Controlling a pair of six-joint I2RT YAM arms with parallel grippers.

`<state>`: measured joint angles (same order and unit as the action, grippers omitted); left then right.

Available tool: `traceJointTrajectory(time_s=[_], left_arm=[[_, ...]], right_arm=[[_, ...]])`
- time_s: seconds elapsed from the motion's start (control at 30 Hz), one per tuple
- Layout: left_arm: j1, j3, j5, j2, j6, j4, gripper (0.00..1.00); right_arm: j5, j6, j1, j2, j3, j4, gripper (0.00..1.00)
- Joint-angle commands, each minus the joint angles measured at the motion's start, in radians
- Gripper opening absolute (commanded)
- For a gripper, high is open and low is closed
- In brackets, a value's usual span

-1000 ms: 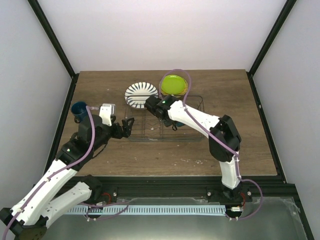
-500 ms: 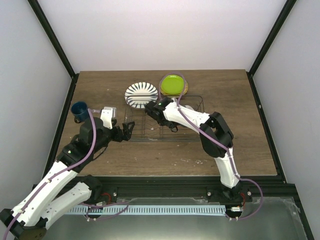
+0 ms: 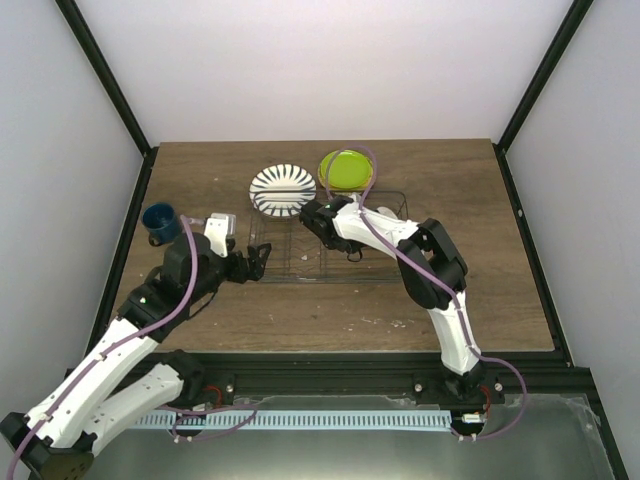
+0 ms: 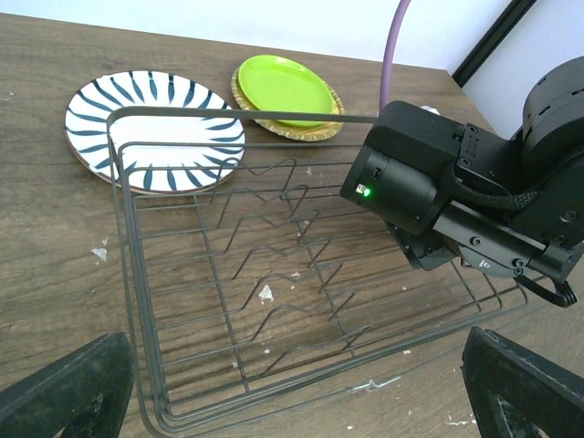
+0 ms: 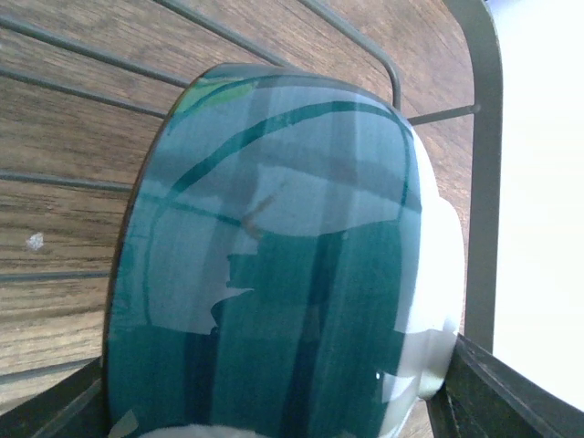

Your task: Load the mixed dishes into the dish rack

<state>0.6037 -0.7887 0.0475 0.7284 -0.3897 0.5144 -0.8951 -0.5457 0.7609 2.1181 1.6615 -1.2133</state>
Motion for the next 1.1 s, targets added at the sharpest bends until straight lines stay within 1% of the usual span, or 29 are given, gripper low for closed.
traceJointTrajectory(time_s=[0.0,0.1,0.17,0.23,0.3,0.33,0.37,0.43,0.6,0.73,0.87,1.07], left_arm=[[-0.004,-0.014,-0.007,0.002,-0.003,-0.008,1.0],[-0.005,-0.016,-0.005,-0.003,-0.002,-0.002,1.0],[-0.004,-0.018,-0.001,-0.006,-0.001,0.003,1.0],[-0.005,-0.02,0.0,-0.006,-0.001,0.007,1.0],[-0.005,-0.022,0.0,-0.007,-0.003,0.009,1.0],[-0.004,-0.021,0.0,-0.007,-0.003,0.01,1.0],[-0.005,-0.021,0.002,-0.008,-0.004,0.01,1.0],[-0.004,-0.021,0.002,-0.007,-0.005,0.013,1.0],[-0.004,-0.021,0.005,-0.008,-0.006,0.019,1.0],[-0.004,-0.024,0.008,-0.009,-0.006,0.027,1.0],[-0.005,-0.026,0.009,-0.012,-0.009,0.031,1.0],[-0.004,-0.027,0.011,-0.012,-0.01,0.038,1.0]], right_arm=[[-0.047,0.011,-0.009,0.005,-0.005,0.034,0.6],[-0.032,0.015,-0.009,0.009,-0.006,0.032,0.71],[-0.022,0.022,-0.005,0.008,-0.01,0.037,0.77],[-0.013,0.029,0.0,0.006,-0.016,0.046,0.79],[-0.002,0.045,0.008,0.001,-0.022,0.064,0.88],[0.007,0.057,0.012,-0.001,-0.023,0.072,0.95],[0.016,0.064,0.017,-0.003,-0.022,0.082,0.98],[0.033,0.081,0.022,-0.009,-0.02,0.099,1.0],[0.056,0.1,0.025,-0.02,-0.021,0.118,1.0],[0.099,0.144,0.04,-0.032,-0.036,0.145,1.0],[0.132,0.161,0.063,-0.036,-0.044,0.14,1.0],[0.142,0.147,0.082,-0.064,-0.051,0.117,1.0]])
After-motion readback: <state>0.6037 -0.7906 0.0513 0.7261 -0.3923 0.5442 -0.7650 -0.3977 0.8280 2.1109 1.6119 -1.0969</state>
